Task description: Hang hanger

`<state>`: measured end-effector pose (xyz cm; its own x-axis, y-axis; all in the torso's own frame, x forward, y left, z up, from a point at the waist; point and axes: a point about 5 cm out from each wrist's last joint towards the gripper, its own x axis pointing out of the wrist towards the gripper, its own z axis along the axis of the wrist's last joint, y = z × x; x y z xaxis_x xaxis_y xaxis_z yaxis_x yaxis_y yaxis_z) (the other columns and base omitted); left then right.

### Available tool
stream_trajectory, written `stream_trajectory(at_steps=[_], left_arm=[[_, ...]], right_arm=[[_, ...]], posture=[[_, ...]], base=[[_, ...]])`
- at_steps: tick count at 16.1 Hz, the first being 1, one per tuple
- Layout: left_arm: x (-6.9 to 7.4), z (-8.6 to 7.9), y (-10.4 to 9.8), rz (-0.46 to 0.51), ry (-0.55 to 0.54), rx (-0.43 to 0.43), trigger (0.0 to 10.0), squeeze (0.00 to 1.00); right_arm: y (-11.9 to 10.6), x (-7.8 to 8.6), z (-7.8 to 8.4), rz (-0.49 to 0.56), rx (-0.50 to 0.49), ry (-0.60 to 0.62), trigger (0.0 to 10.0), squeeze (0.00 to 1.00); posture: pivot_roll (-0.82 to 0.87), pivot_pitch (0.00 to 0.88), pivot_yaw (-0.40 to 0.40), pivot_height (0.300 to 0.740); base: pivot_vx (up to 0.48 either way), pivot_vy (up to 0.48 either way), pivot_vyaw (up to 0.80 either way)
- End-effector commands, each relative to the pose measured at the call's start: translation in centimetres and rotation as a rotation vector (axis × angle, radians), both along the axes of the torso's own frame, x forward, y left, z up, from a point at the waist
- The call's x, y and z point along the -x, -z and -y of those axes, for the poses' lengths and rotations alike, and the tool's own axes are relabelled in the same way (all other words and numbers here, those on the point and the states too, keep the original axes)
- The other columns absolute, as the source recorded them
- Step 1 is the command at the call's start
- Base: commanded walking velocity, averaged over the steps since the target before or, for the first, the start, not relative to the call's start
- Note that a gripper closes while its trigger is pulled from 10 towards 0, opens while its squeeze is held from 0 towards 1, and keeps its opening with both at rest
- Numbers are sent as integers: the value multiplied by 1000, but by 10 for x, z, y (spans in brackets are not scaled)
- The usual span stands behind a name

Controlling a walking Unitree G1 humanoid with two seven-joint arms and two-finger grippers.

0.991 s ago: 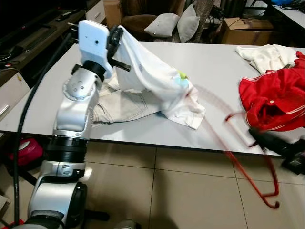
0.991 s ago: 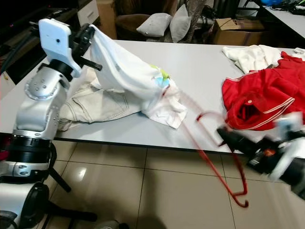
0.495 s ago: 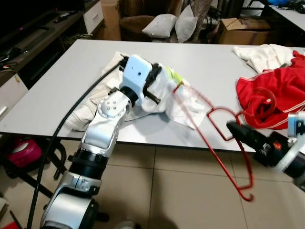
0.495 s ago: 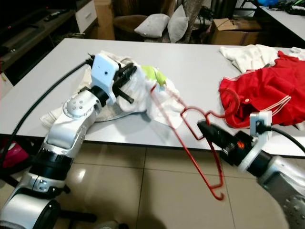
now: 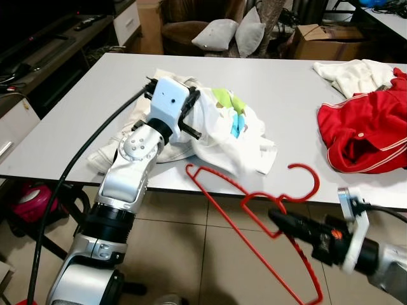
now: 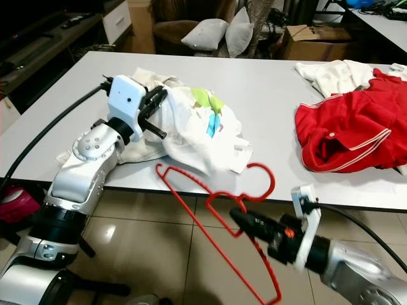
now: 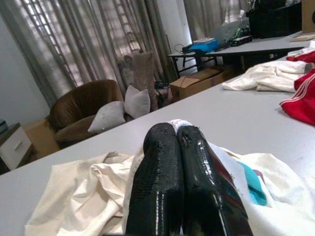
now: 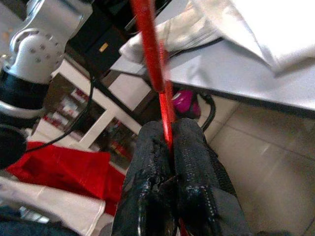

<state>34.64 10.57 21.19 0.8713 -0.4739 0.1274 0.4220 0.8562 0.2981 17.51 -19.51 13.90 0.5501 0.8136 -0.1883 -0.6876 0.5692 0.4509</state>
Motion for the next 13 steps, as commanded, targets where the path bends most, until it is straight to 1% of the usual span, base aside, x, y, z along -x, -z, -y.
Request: stream_trajectory(at_steps=[1, 2, 13], left_arm=[[-1, -1, -6, 21, -6, -10, 0, 0], [-1, 0, -6, 21, -4, -11, 0, 0], [-1, 0, -6, 21, -4, -11, 0, 0]], right_arm=[[0, -1, 3, 7, 24, 14, 10000, 0], [2, -3, 5, -2, 35, 35, 10000, 0], [2, -3, 5, -2, 35, 35, 10000, 0]], posture=[[-43, 0, 63, 740], [-43, 0, 63, 740], [-43, 0, 63, 740]], base=[[0, 0, 0], [0, 0, 0], [0, 0, 0]])
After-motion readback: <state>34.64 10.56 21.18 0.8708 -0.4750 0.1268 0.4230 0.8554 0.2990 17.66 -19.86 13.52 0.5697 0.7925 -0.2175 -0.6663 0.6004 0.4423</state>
